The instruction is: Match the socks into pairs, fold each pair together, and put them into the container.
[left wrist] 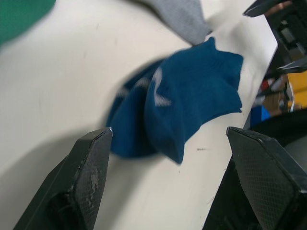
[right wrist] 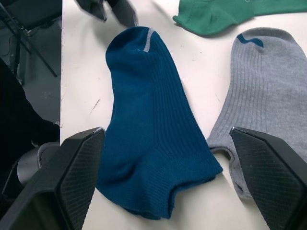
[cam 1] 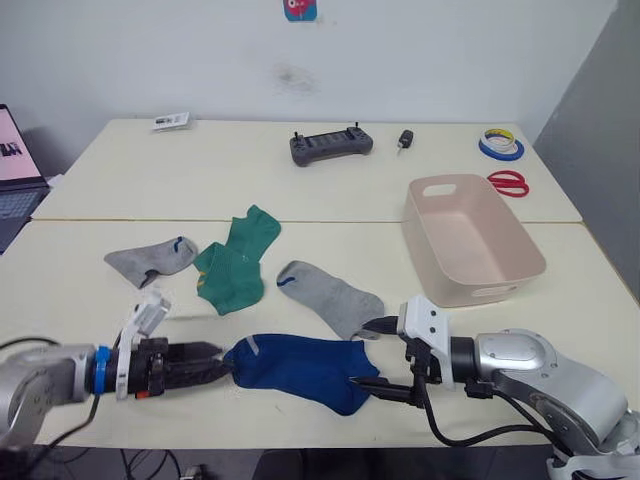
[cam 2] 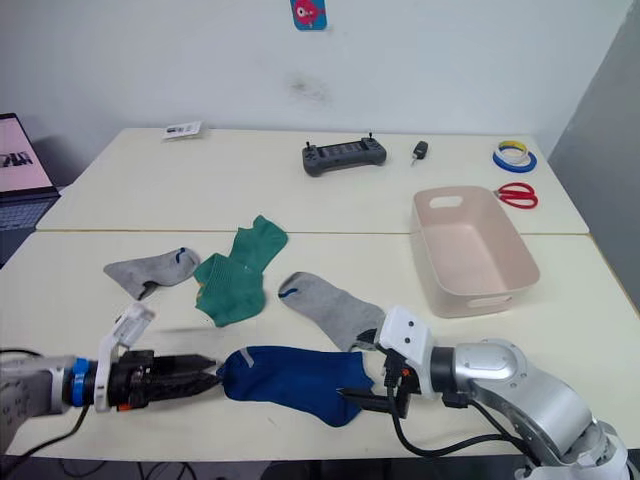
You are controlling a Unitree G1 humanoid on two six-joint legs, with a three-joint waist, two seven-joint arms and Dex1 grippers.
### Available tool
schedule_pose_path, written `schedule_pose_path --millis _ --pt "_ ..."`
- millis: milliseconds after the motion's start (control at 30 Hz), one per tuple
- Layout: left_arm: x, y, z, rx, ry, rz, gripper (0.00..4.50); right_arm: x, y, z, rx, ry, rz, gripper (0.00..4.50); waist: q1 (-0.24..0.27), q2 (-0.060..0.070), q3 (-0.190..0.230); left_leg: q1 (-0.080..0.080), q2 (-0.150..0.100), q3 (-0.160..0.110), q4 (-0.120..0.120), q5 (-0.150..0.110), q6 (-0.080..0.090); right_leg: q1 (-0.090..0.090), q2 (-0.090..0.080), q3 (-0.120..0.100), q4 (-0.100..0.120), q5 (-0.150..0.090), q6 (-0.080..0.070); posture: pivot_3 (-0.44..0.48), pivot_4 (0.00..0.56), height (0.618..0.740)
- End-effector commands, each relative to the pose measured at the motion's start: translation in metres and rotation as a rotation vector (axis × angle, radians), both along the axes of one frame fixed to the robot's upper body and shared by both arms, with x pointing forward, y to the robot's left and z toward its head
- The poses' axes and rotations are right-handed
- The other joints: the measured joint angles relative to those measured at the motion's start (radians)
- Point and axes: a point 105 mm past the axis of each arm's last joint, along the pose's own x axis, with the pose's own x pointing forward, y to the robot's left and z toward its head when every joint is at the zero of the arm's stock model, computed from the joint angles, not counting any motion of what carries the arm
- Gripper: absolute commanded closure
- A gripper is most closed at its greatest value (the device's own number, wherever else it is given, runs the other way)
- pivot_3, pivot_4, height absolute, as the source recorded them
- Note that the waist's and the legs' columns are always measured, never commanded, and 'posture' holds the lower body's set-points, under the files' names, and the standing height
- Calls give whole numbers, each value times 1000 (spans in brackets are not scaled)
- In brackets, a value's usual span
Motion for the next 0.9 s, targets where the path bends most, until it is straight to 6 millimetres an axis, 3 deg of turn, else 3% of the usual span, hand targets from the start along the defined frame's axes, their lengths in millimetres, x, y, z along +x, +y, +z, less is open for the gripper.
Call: schedule_pose_path --millis 33,267,500,600,700,767,900 --pt "-1 -7 2 21 -70 35 538 -5 7 8 25 -50 35 0 1 0 0 0 0 0 0 0 0 0 0 0 0 0 0 0 150 740" --pt "14 -12 2 32 -184 113 538 -6 5 4 14 -41 38 0 4 -1 -1 0 -1 0 0 0 0 1 -1 -1 -1 0 0 0 150 740" --pt "21 1 18 51 -282 145 538 -13 3 1 50 -46 16 0 3 -1 -1 1 -1 0 0 0 0 1 -1 -1 -1 0 0 0 150 740" --pt "30 4 34 65 -361 129 538 -10 2 5 83 -73 -23 0 3 -2 -1 1 -1 0 0 0 0 1 -1 -1 -1 0 0 0 150 740" --pt "28 -19 53 55 -423 -63 1153 -10 3 7 110 -70 -30 639 3 -2 -1 1 -1 0 0 0 0 2 -1 -1 -1 0 0 0 150 740" --pt "27 -35 59 75 -472 -184 1743 -10 6 6 115 -63 -26 1320 4 -2 -1 1 -2 0 0 0 0 2 -1 -1 -1 0 0 0 150 740" --pt "20 -72 53 126 -532 -440 3009 -6 21 -3 105 -54 -25 2729 2 -2 -1 1 -1 1 0 0 -1 2 -1 0 -2 0 0 0 150 740"
